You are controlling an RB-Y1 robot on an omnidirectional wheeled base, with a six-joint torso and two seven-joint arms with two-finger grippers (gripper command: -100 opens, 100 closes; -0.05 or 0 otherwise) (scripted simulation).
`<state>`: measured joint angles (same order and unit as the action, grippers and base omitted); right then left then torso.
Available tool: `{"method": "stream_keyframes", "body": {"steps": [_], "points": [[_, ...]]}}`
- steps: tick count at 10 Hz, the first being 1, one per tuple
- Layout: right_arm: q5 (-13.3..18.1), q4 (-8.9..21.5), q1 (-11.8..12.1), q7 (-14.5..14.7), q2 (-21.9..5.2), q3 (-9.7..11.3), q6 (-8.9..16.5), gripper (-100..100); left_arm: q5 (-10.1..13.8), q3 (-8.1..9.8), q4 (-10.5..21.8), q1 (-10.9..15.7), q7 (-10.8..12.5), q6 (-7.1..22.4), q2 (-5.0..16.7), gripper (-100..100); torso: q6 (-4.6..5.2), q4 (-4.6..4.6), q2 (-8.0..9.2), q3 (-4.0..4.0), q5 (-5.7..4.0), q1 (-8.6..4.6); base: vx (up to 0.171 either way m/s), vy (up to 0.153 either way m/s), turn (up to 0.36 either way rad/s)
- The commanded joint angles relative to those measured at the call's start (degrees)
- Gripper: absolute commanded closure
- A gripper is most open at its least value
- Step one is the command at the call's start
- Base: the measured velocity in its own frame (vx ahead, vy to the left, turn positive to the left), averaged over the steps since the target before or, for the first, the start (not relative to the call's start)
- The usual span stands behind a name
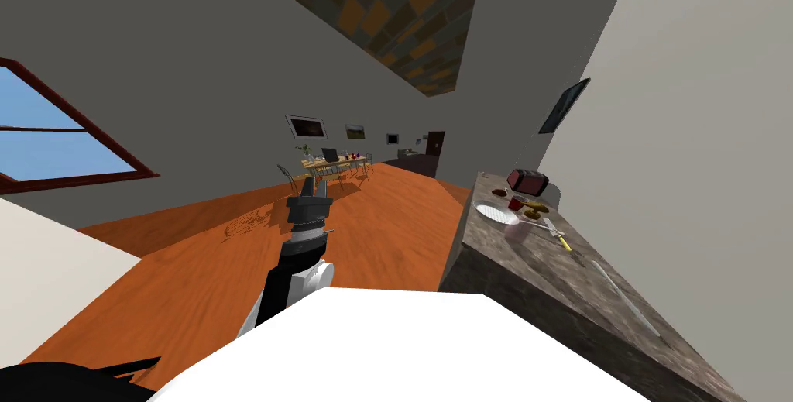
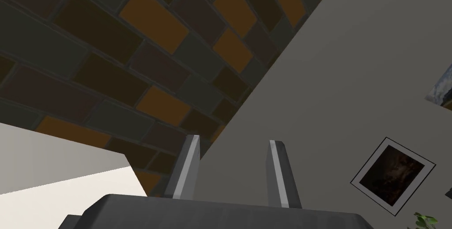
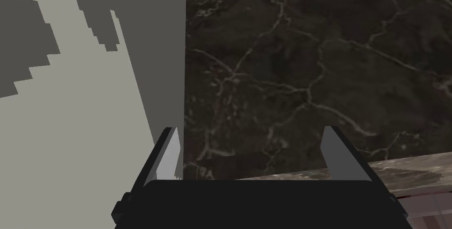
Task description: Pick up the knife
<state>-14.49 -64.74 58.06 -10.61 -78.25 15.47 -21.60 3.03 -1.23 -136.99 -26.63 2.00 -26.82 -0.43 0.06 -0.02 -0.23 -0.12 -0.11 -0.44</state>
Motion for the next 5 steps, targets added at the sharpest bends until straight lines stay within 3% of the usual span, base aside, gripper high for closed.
{"method": "stream_keyframes", "body": {"steps": [1,3,5], "points": [[-0.48,2.19,0.94,-0.14,-1.35,0.59,0.55,-100,0.0,0.0,0.0,0.0,0.0,0.0,0.0,0,0.0,0.0,0.0,0.0,0.0,0.0,0.06,-0.097,0.149],[-1.1,4.34,2.34,0.37,-2.66,1.04,2.19,-100,0.0,0.0,0.0,0.01,0.0,0.0,0.0,0,-0.07,-0.01,-0.08,-0.04,0.0,-0.08,0.098,-0.129,0.322],[-1.48,5.58,3.12,0.9,-3.13,1.39,3.71,-100,0.0,0.01,0.0,0.0,0.0,0.0,0.01,0,-0.08,-0.07,-0.32,-0.18,-0.09,-0.42,0.16,-0.223,0.332]]}}
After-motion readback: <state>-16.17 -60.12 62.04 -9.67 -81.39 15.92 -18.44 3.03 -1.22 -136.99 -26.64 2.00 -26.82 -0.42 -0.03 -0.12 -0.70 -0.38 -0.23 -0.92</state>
